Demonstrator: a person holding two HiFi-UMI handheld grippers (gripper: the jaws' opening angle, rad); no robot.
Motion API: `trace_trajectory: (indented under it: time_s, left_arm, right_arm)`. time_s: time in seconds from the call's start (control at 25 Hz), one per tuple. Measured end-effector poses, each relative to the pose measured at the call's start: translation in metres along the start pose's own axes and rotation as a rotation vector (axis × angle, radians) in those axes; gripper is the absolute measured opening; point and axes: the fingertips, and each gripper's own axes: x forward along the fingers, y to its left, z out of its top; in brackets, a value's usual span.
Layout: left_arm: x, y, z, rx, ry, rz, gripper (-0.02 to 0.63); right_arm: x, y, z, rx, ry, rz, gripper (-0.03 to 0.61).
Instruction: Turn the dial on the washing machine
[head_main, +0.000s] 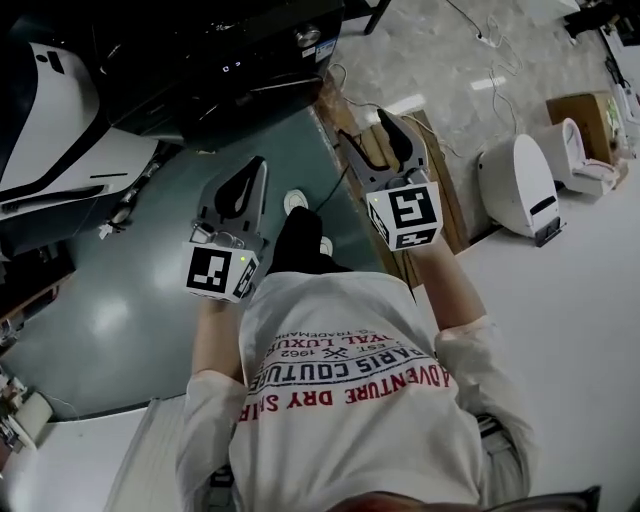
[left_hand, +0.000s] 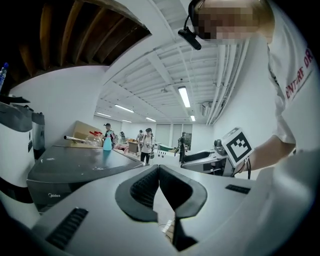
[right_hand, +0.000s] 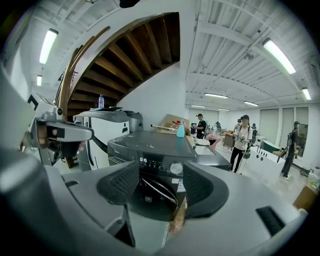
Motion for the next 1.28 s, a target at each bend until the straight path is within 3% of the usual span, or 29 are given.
trace_trajectory:
  time_s: [0.36, 0.56, 0.76, 1.0, 1.28]
  left_arm:
    - [0.075, 0.076, -0.020, 0.036, -0.018, 0.045, 0.017]
    - [0.099, 0.108, -0.046, 0.018, -0.007, 0.147, 0.017]
    - [0.114, 0.118, -0.069, 0.025, -0.004, 0.238, 0.017]
    - [0.118, 0.119, -0.100, -0.003, -0.007, 0.328, 0.017]
    - [0.118, 0.124, -0.123, -0.026, -0.004, 0.387, 0.017]
  right_arm:
    - [0.119, -0.024, -0.003, -0.030, 0.006, 0.063, 0.281]
    - [0.167, -0.043, -0.018, -0.051, 0.031, 0.068, 0.291]
    - [0.205, -0.052, -0.033, -0.110, 0.032, 0.109, 0.296]
    - [0.250, -0.062, -0.068, -0.276, 0.088, 0.118, 0.316]
    - [0.283, -0.062, -0.089, -0.276, 0.102, 0.096, 0.316]
